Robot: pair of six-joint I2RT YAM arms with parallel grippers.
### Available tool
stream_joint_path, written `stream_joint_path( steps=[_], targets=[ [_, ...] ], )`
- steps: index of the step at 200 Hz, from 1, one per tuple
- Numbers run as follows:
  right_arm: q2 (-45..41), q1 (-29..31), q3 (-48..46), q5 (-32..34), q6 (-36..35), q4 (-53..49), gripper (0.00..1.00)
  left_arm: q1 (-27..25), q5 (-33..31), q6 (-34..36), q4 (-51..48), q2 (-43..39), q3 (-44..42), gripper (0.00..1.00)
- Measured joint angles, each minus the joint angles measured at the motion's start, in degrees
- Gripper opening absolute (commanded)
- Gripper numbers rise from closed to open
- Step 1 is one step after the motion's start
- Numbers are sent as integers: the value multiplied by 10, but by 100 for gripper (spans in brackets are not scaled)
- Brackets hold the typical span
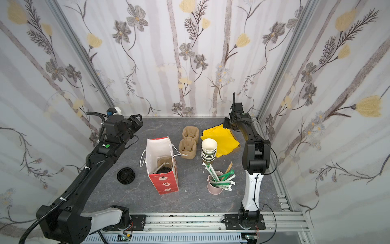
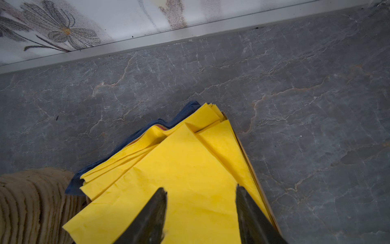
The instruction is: Pack the takeout coffee
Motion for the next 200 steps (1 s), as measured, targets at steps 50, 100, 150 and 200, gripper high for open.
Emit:
stream_joint_path(
  steps=[50, 100, 150, 200],
  targets=[
    [57, 6, 50, -7, -24, -20, 55, 6, 14, 8, 9, 20, 11, 48],
    [98, 14, 75, -8, -21, -27, 54, 8, 24, 8, 4, 27, 14, 47],
    [114, 13, 81, 3, -12, -28, 54, 8, 25, 8, 4, 26, 14, 47],
    [117, 18, 82, 0, -8, -30, 38, 9, 24, 9, 4, 22, 15, 47]
  ],
)
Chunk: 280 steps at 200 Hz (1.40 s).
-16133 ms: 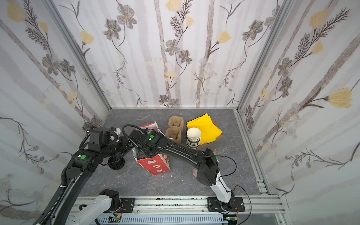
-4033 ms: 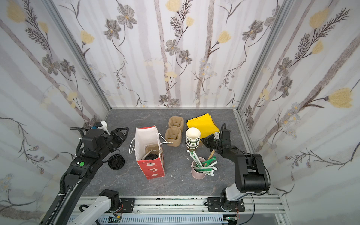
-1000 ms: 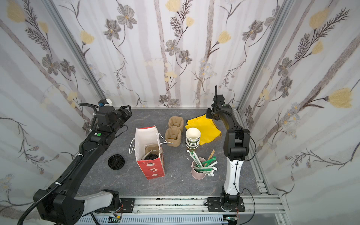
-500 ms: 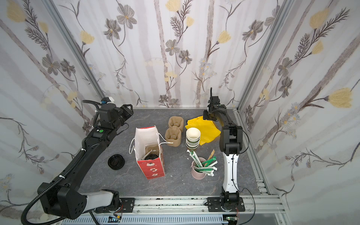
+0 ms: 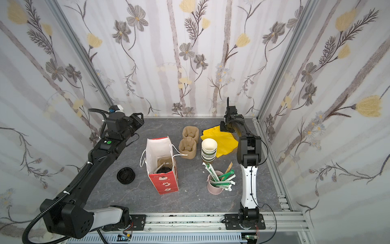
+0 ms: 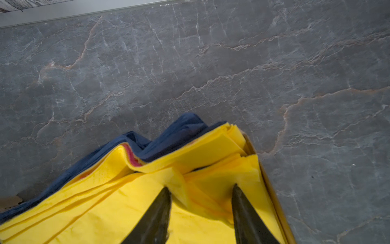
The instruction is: Pack the takeout coffee
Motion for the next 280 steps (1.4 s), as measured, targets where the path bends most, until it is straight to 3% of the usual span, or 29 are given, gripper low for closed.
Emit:
stream_joint_path(
  steps=[27, 84, 180, 238, 280],
  targets=[
    [0, 1, 0, -7, 0, -6, 24, 0, -1, 0, 0, -3, 0, 47],
    [-12, 1, 0, -6, -5, -24, 9, 0, -1, 0, 0, -6, 0, 46],
    [-68, 2, 0, 9, -8, -46, 0, 0, -1, 0, 3, -27, -3, 46],
    [-124, 5, -1, 19, -5, -48, 5, 0, -1, 0, 3, -35, -6, 46],
    [-102, 7, -6, 19, 1, -47, 8, 0, -2, 0, 3, -42, -16, 46]
  ],
)
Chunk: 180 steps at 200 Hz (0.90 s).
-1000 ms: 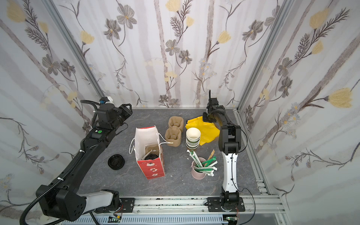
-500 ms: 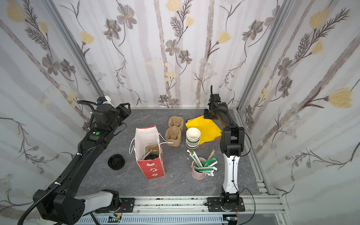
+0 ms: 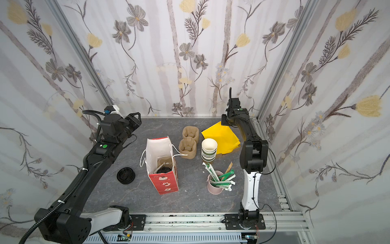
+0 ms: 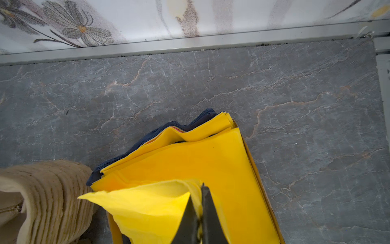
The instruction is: Pack the takeout coffee
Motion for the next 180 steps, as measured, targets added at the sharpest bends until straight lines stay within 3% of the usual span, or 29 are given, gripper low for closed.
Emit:
stream_joint_path(
  steps=[81, 142, 163, 180],
  targets=[
    [42, -12, -3, 76, 35, -1, 11, 0, 0, 0, 0, -2, -1, 46],
    [46, -26, -2, 92, 54, 6, 35, 0, 0, -2, 0, 4, -1, 46],
    [45, -29, -2, 73, 58, 6, 49, 0, 1, -2, 0, 6, -1, 46],
    [34, -32, -2, 62, 59, 8, 53, 0, 1, -3, 0, 8, -1, 46]
  ],
)
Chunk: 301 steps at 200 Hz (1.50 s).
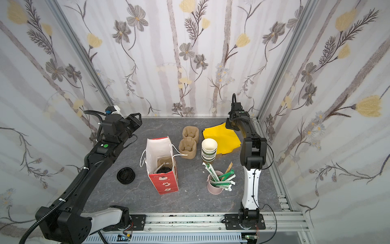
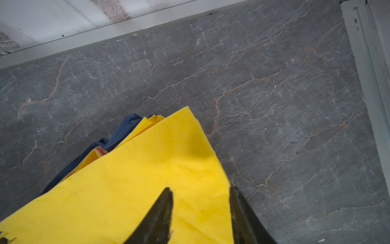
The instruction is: Pack the takeout coffee
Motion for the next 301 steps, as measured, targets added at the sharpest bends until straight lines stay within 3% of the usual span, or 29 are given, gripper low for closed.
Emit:
stream_joint_path(
  steps=[37, 112, 156, 191, 273, 301],
  targets=[
    [-17, -14, 0, -46, 9, 23, 53, 0, 0, 0, 0, 3, 1, 46],
    [43, -31, 30, -115, 36, 93, 59, 0, 16, -2, 0, 20, 10, 46],
    [61, -34, 31, -121, 63, 131, 56, 0, 19, -2, 2, 32, 16, 46],
    [73, -32, 31, -127, 77, 146, 46, 0, 19, -2, 3, 32, 16, 46],
    [82, -33, 32, -134, 90, 155, 0, 0, 21, -6, 3, 32, 16, 46],
    [79, -33, 32, -134, 91, 154, 0, 0, 19, -6, 3, 29, 16, 46]
  ],
)
